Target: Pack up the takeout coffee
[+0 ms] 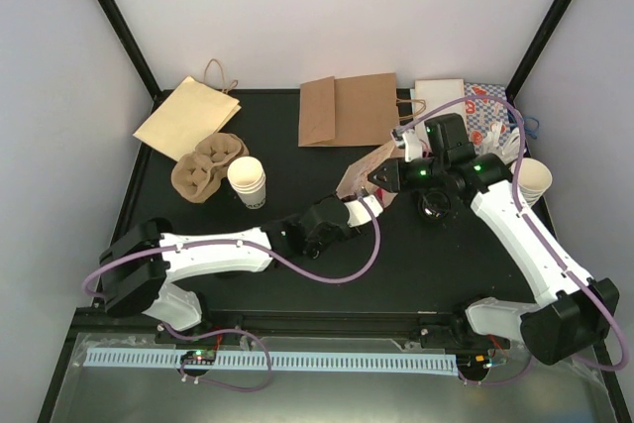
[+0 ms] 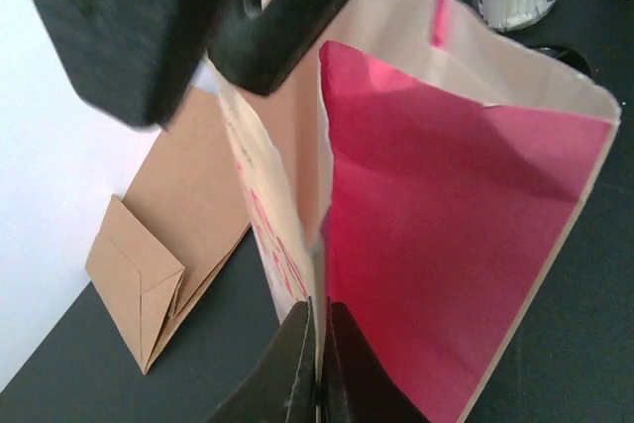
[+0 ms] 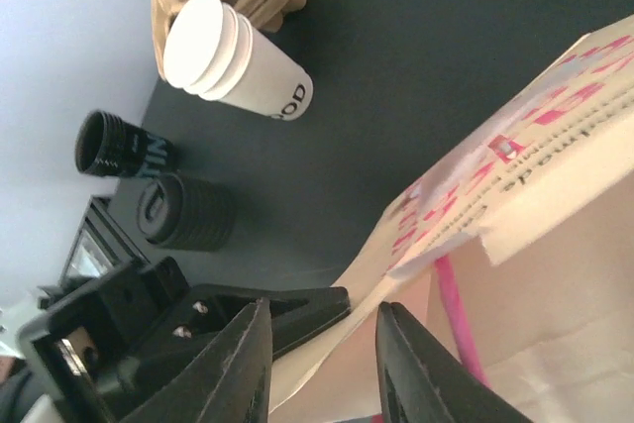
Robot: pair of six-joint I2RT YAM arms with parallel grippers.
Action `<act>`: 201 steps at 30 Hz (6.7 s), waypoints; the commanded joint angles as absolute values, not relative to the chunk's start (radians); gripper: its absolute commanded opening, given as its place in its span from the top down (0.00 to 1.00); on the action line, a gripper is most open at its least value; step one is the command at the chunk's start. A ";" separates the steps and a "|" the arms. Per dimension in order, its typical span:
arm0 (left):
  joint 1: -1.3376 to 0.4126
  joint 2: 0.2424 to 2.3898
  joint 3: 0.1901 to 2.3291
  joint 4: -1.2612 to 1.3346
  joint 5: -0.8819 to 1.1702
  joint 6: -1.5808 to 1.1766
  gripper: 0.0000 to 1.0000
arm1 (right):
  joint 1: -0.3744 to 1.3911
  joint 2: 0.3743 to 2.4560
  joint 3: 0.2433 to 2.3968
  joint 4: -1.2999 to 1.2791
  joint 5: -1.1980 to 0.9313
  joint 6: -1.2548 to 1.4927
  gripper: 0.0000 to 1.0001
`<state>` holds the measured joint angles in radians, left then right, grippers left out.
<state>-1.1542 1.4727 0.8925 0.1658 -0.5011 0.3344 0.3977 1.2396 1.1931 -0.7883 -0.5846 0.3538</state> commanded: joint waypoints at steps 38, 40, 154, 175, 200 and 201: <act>-1.160 1.194 0.748 0.072 -0.504 0.150 0.98 | 0.404 0.812 1.183 -1.037 -0.001 0.480 0.43; -1.159 1.188 0.741 0.069 -0.498 0.146 0.98 | 0.403 0.795 1.145 -1.015 -0.033 0.508 0.42; -1.131 1.325 1.284 -0.559 -0.236 -0.206 0.05 | 0.404 0.845 1.004 -0.767 -0.399 0.750 0.99; -0.988 1.649 1.604 -0.876 -0.194 -0.267 0.58 | 0.403 0.846 1.008 -0.783 -0.387 0.742 0.98; -0.953 1.499 1.639 -1.019 -0.486 -0.178 0.98 | 0.403 0.801 0.820 -0.903 -0.255 0.651 0.93; -0.951 1.494 1.633 -1.017 -0.481 -0.179 0.99 | 0.403 0.804 0.819 -0.906 -0.254 0.636 0.93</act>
<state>-0.9638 1.5330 1.6215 -0.9936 -0.4297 -0.1932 0.3981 0.8135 0.8318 -0.8806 -0.2977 0.6838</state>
